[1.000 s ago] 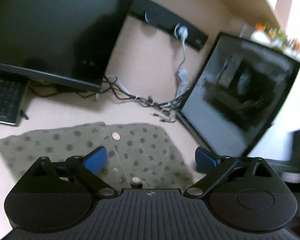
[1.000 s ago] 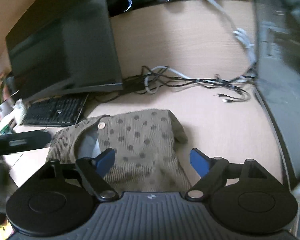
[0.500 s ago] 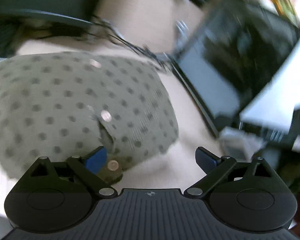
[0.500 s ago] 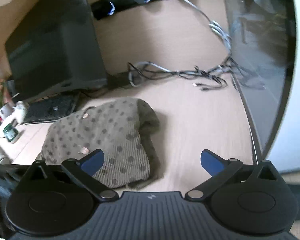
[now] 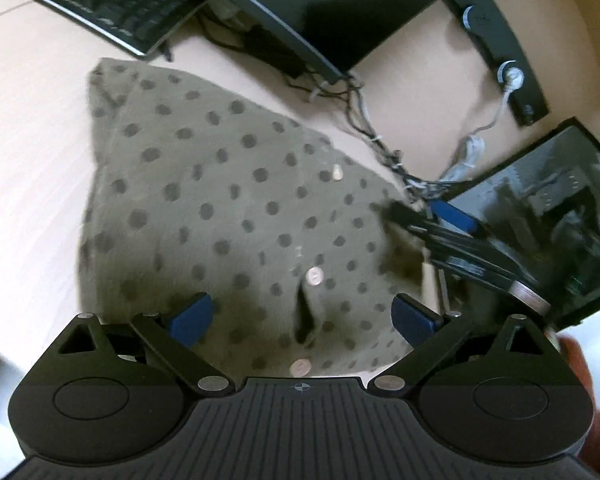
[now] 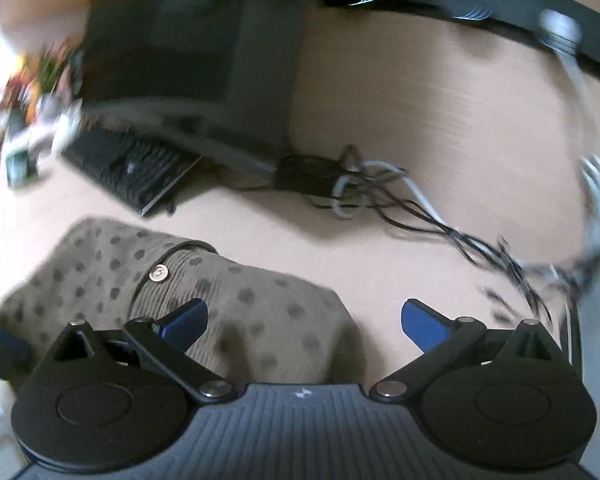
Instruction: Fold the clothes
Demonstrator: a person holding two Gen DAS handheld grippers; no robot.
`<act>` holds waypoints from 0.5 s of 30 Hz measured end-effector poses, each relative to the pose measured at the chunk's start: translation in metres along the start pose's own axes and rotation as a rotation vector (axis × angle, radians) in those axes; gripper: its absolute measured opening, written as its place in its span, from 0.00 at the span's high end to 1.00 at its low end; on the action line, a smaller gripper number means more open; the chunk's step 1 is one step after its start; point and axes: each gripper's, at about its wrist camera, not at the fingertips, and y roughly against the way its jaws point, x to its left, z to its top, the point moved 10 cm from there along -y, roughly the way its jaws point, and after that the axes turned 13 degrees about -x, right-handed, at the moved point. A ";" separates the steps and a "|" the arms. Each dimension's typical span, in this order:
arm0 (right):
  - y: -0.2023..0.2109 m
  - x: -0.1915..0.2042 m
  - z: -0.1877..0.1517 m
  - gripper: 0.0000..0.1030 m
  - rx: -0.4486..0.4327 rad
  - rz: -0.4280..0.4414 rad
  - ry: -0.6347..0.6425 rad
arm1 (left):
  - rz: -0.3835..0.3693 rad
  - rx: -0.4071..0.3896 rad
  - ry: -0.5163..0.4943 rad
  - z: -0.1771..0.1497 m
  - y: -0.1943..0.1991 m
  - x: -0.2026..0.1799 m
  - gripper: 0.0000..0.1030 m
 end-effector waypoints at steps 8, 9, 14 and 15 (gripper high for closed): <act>-0.046 -0.002 -0.028 0.00 0.150 -0.109 0.135 | -0.071 0.097 -0.042 0.024 -0.038 0.020 0.04; -0.044 -0.007 -0.030 0.00 0.159 -0.134 0.119 | -0.081 0.105 -0.064 0.029 -0.045 0.019 0.04; -0.009 -0.041 -0.058 0.00 0.206 -0.332 -0.080 | -0.142 0.137 -0.142 0.054 -0.088 0.000 0.04; 0.001 -0.043 -0.064 0.00 0.212 -0.367 -0.116 | -0.156 0.145 -0.161 0.059 -0.099 -0.007 0.04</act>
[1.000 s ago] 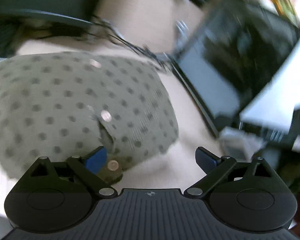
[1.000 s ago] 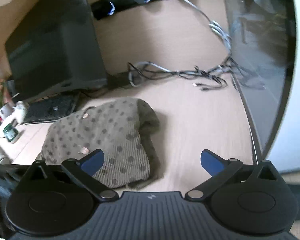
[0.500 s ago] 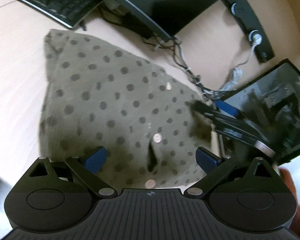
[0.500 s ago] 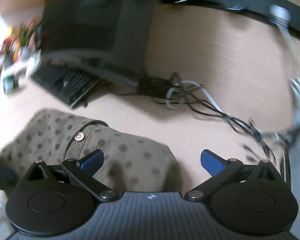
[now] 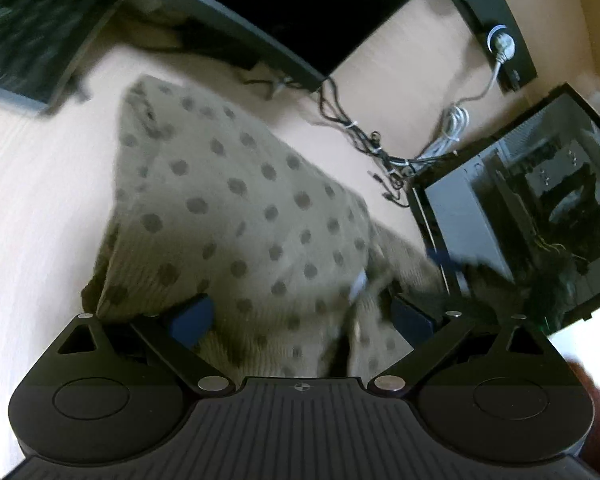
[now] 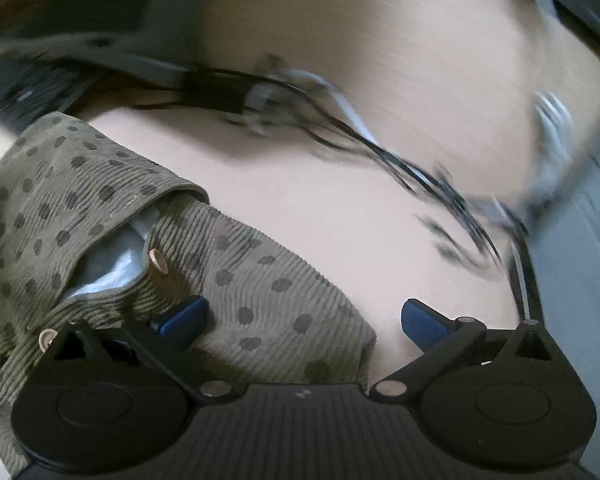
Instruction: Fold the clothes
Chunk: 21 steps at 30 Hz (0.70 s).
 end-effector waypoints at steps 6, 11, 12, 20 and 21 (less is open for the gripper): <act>0.037 -0.011 -0.031 0.00 0.065 -0.053 -0.271 | -0.034 0.047 -0.152 0.028 -0.062 -0.022 0.03; 0.046 0.033 -0.029 0.00 0.095 0.062 -0.331 | -0.009 0.022 -0.221 0.044 -0.081 -0.021 0.03; 0.047 0.044 -0.027 0.00 0.099 0.084 -0.320 | -0.003 0.016 -0.218 0.047 -0.080 -0.020 0.03; 0.048 0.056 -0.019 0.00 0.118 0.221 -0.293 | -0.058 -0.121 -0.143 0.055 0.001 -0.012 0.03; 0.050 0.051 -0.016 0.00 0.100 0.226 -0.273 | -0.077 -0.150 -0.155 0.054 0.017 -0.013 0.02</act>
